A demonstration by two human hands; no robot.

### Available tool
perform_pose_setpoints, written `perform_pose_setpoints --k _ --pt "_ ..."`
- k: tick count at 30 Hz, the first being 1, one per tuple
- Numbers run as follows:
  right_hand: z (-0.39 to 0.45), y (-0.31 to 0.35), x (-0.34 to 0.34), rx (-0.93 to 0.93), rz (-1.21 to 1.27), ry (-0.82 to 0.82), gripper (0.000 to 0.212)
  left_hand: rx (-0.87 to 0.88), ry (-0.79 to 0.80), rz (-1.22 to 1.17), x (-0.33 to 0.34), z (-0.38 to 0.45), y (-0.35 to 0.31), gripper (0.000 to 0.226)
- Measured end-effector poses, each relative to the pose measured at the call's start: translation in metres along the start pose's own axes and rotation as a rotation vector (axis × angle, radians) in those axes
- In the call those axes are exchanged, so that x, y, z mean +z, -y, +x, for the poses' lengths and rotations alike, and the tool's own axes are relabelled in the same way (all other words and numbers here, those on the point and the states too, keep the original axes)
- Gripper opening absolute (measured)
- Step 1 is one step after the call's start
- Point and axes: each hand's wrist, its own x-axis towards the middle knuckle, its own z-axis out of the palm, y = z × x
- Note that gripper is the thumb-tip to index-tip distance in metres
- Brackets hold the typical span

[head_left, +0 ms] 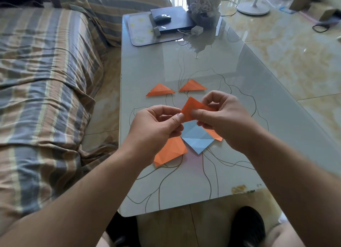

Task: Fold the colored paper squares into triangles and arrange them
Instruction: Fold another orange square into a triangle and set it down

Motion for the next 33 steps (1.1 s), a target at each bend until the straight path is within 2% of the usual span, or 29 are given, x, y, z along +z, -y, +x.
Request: perform_pose_setpoints --k 6,10,17,23,28,33 --pt "0.001 0.001 0.000 0.074 0.042 0.030 0.029 0.091 -0.006 0.133 -0.006 0.001 0.000 0.003" --pt "0.001 0.001 0.001 0.065 0.050 0.017 0.005 0.105 0.002 0.183 -0.007 0.002 0.001 0.004" --pt "0.004 0.001 0.000 0.117 0.073 -0.039 0.015 0.110 0.050 0.209 -0.007 0.003 0.001 0.004" --pt "0.005 0.001 0.004 0.210 0.077 0.002 0.023 0.178 0.064 0.330 -0.011 0.004 0.000 0.010" --pt "0.004 -0.001 0.004 0.095 0.009 0.043 0.011 0.275 0.077 0.504 -0.015 0.007 0.002 0.009" --pt "0.002 -0.005 0.002 0.060 -0.252 0.133 0.005 0.335 0.101 0.736 -0.016 0.008 -0.001 0.010"
